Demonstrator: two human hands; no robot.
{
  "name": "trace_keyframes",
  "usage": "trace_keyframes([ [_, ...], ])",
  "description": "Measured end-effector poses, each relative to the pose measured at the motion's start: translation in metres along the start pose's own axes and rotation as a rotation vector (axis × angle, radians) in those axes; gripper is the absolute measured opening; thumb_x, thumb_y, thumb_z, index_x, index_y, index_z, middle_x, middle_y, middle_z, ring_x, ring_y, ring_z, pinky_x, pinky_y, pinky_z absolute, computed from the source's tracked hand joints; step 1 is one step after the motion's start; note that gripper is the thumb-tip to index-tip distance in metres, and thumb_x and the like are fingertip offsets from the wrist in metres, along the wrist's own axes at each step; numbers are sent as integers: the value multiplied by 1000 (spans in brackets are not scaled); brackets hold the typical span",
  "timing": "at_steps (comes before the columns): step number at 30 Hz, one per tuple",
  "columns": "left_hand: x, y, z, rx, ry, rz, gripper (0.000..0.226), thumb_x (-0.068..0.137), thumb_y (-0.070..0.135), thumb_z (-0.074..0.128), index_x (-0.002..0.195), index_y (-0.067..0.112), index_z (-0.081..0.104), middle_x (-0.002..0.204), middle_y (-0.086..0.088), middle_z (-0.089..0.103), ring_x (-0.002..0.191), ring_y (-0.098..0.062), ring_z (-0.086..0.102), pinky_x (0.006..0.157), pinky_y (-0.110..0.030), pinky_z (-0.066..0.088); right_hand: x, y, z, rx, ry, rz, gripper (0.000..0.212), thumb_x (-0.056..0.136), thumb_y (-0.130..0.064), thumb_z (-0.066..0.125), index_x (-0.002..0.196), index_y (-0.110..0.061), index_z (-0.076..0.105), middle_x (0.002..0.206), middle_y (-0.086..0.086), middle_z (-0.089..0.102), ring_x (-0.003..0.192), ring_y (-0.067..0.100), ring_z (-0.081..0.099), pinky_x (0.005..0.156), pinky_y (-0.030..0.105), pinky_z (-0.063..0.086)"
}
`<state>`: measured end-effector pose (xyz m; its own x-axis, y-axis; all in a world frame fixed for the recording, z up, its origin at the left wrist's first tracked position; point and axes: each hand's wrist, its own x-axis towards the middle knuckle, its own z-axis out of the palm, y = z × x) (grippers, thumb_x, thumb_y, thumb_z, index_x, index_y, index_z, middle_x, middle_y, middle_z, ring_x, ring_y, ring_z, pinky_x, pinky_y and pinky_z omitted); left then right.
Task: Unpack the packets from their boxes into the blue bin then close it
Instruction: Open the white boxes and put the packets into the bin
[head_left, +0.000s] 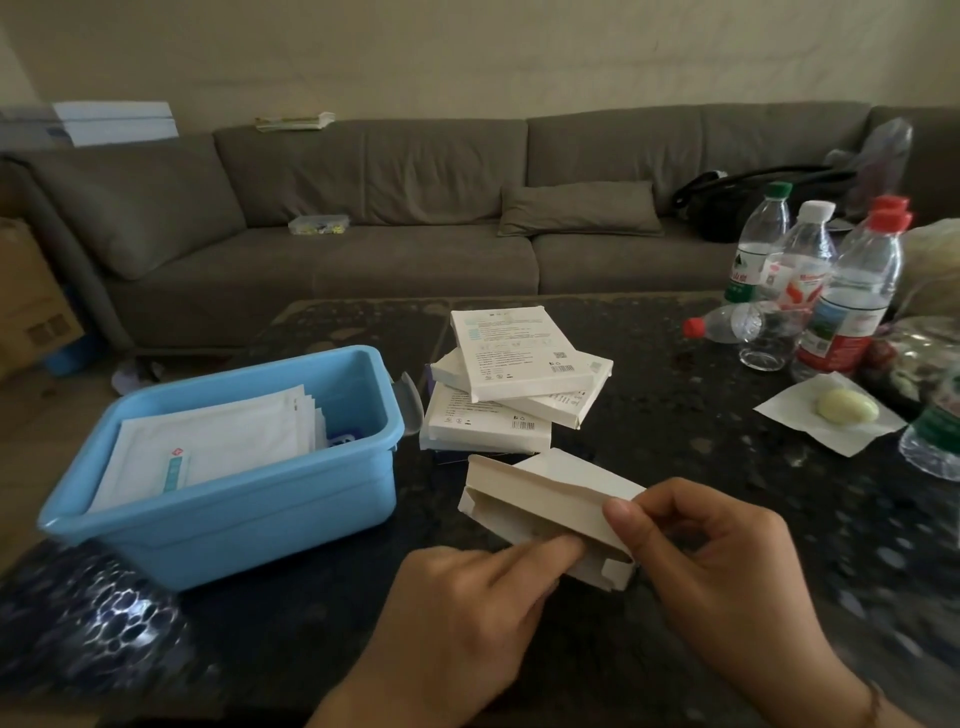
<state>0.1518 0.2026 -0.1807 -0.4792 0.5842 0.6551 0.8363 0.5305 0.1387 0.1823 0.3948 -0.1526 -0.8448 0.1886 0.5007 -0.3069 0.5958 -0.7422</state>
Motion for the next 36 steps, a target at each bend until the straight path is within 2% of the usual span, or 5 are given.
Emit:
trace_keyframes([
  [11,-20,-8,-28,0,491,148,13,99,17,45,91,16,56,94,2,64,85,-18,60,73,-37,51,-18,13,1,-73,-35,-114,49,78,-80,46,66,-35,64,70,-20,63,64,2,61,55,18,45],
  [18,-11,-14,-70,-199,669,-491,5,94,34,57,91,33,61,95,21,68,90,6,65,76,-5,49,-30,1,5,-243,-517,-125,48,91,-73,33,68,-47,66,77,-33,62,76,-12,58,65,8,51],
  [24,-3,-18,-83,-636,778,-866,17,81,33,61,97,31,66,96,20,74,92,-2,71,65,-17,57,-22,-39,19,45,-610,-62,48,97,-42,55,143,-28,47,128,-7,65,126,12,54,95,16,44],
  [28,0,-24,-90,-790,840,-1051,17,74,42,61,85,35,72,94,16,74,91,-6,72,74,-32,58,9,-65,48,468,-576,305,60,65,-40,83,118,-35,54,95,-7,77,89,10,74,67,23,60],
  [36,-16,-72,-140,-1013,765,-1319,21,86,44,65,99,28,70,96,-1,78,95,-26,73,89,-54,56,75,-111,91,429,-619,228,24,84,-26,67,107,-34,63,91,-11,77,83,8,74,69,32,61],
])
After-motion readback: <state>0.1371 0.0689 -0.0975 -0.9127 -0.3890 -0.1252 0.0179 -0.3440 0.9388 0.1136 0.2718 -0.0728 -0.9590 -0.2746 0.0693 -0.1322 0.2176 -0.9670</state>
